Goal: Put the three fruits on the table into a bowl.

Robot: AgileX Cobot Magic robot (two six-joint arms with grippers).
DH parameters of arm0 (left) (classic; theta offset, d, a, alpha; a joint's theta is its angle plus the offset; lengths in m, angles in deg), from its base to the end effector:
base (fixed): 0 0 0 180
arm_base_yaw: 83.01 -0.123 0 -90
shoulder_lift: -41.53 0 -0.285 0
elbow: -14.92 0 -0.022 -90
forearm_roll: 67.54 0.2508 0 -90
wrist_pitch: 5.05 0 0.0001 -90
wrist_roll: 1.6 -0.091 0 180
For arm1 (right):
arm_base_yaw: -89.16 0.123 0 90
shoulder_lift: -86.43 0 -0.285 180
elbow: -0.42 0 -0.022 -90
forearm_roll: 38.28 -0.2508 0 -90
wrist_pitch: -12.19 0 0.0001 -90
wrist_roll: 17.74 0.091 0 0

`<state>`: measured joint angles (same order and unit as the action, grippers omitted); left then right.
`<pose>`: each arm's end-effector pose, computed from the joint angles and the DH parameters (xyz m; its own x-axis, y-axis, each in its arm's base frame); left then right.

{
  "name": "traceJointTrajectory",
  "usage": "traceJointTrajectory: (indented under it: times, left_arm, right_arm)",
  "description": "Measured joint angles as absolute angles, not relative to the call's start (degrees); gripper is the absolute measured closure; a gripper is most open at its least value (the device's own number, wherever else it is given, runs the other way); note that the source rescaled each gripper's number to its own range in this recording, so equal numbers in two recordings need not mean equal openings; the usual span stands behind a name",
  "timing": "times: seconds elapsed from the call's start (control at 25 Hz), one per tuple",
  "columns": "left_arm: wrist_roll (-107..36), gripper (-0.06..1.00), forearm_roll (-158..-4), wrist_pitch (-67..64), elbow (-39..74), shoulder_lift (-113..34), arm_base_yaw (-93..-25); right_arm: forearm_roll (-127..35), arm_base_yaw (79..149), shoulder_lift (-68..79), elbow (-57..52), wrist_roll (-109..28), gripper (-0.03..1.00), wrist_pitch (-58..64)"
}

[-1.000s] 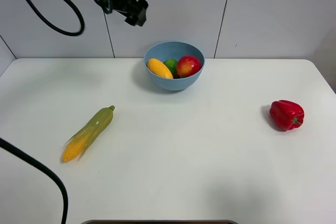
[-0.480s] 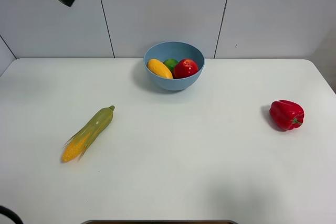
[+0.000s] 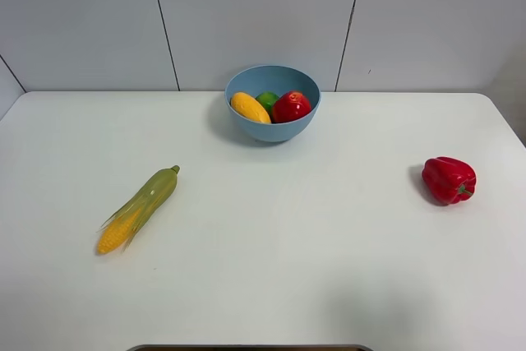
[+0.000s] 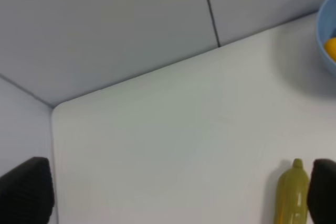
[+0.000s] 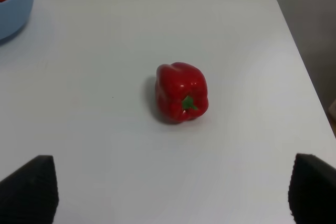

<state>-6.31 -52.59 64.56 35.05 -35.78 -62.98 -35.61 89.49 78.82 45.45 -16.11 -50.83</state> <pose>0.2025 -0.0504 0.5033 -0.5197 0.3692 -0.7705 0.2430 0.9284 0.2810 -0.0145 -0.0039 0.2910 -0.4324 0.0048 -0.9017 0.0348 0.9993 -0.0114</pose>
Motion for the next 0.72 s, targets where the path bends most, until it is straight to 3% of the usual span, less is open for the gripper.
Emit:
traceJointTrajectory:
  times: [0.72]
  left_arm:
    - [-6.3, -0.03, -51.7, 64.8, 9.5, -1.7, -65.8]
  right_arm:
    - [-35.6, 89.5, 78.8, 45.4, -16.1, 0.07, -50.8]
